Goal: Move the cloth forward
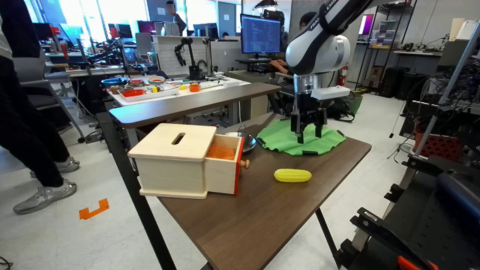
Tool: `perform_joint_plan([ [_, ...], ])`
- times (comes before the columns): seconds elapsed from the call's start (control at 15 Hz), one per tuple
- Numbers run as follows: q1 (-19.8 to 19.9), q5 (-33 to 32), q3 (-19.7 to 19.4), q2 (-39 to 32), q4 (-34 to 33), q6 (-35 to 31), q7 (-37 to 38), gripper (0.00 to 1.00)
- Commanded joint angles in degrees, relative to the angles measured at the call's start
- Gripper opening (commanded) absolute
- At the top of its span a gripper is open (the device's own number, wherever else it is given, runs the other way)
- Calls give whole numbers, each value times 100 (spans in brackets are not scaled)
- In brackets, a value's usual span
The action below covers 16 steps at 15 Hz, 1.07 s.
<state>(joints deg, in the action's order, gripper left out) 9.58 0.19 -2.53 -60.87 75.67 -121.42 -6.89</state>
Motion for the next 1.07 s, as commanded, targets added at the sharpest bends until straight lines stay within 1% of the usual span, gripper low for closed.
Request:
perform_joint_plan([
  [0.0, -93, -7, -26, 680, 1273, -361, 134, 100],
  [0.47, -447, -65, -31, 1524, 2830, -712, 441, 100],
  [0.73, -670, -92, -76, 1819, 3312, -869, 725, 100],
  [1.0, -775, -135, -170, 2140, 3633, -1020, 974, 100],
])
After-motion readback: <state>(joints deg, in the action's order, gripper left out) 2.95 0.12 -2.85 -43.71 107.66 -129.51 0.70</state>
